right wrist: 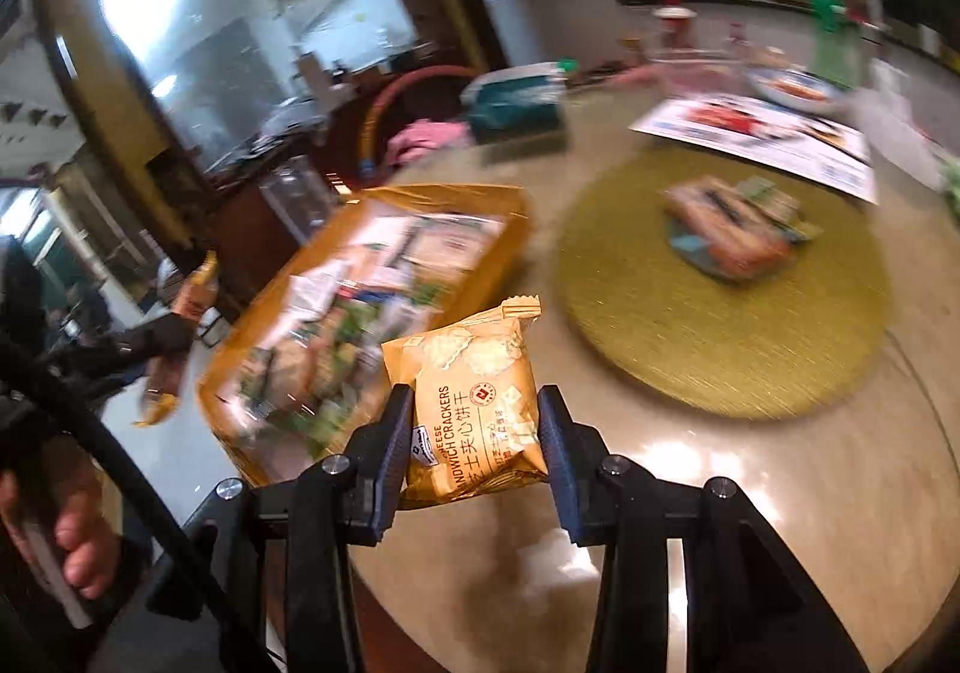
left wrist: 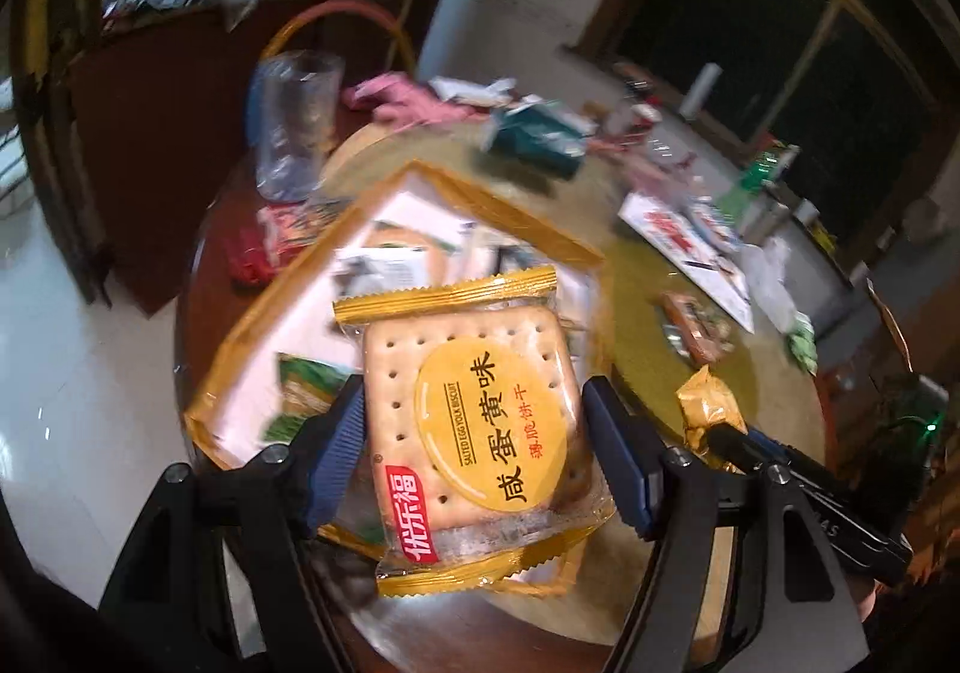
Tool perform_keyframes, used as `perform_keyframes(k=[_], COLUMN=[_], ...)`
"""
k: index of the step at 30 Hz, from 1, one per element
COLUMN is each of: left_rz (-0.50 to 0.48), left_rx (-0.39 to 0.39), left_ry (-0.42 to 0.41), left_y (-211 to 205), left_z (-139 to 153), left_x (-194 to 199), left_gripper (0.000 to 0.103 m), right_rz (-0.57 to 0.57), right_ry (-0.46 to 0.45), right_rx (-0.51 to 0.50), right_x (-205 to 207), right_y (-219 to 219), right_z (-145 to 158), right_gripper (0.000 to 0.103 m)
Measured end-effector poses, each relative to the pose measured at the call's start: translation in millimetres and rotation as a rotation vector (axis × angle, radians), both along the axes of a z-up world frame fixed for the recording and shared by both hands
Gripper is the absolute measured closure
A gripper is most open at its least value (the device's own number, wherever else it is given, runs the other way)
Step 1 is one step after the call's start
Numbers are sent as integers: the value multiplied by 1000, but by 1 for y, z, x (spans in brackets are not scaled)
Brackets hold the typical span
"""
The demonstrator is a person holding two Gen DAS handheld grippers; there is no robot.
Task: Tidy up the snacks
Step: 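Lift both packs and carry them toward the tray with both grippers, then lower both packs into the tray and open both grippers, then grasp the green garlic pea bag with the right gripper while the left grasps the rectangular cracker pack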
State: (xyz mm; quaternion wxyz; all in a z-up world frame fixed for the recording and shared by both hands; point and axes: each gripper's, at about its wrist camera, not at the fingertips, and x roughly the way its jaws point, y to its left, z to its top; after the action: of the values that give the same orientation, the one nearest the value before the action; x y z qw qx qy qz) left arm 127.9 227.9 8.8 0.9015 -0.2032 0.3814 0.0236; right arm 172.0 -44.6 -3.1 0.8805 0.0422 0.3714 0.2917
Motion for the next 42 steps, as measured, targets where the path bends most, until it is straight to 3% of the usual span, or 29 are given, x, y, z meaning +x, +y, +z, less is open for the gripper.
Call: perform_keyframes(k=[8,13,17,19,23,26,30,35,39,42], left_rz=[50,22,14,27,42,59,96,-37,-126,-189], left_rx=[12,70,-25,-36,-32,-32,34,87,0,40], left_ry=[103,128,125,154,119,52,-16,-57,-31,-11], left_y=[41,39,45,44,30,14,-18,-67,-103,-138], left_z=[-31,-45,-57,-61,-43,-23,-4,1,-6,-6], left_x=[45,56,62,66,55,39,22,21,27,37], left_gripper=[31,31,29,25,14,11,9,9,9,9], right_rz=[64,71,61,57,33,31,6,-51,-162,-231], right_ry=[94,80,86,97,107,90,33,28,63,123], right_rx=[16,-31,-40,-33,38,77,96,100,27,30], right_x=[54,69,79,81,72,62,53,68,106,144], right_y=[78,109,116,111,81,54,8,-71,-126,-153], right_z=[-15,-18,-26,-28,-21,-10,4,7,-10,-25], right_gripper=[62,62,60,58,47,47,41,39,39,39])
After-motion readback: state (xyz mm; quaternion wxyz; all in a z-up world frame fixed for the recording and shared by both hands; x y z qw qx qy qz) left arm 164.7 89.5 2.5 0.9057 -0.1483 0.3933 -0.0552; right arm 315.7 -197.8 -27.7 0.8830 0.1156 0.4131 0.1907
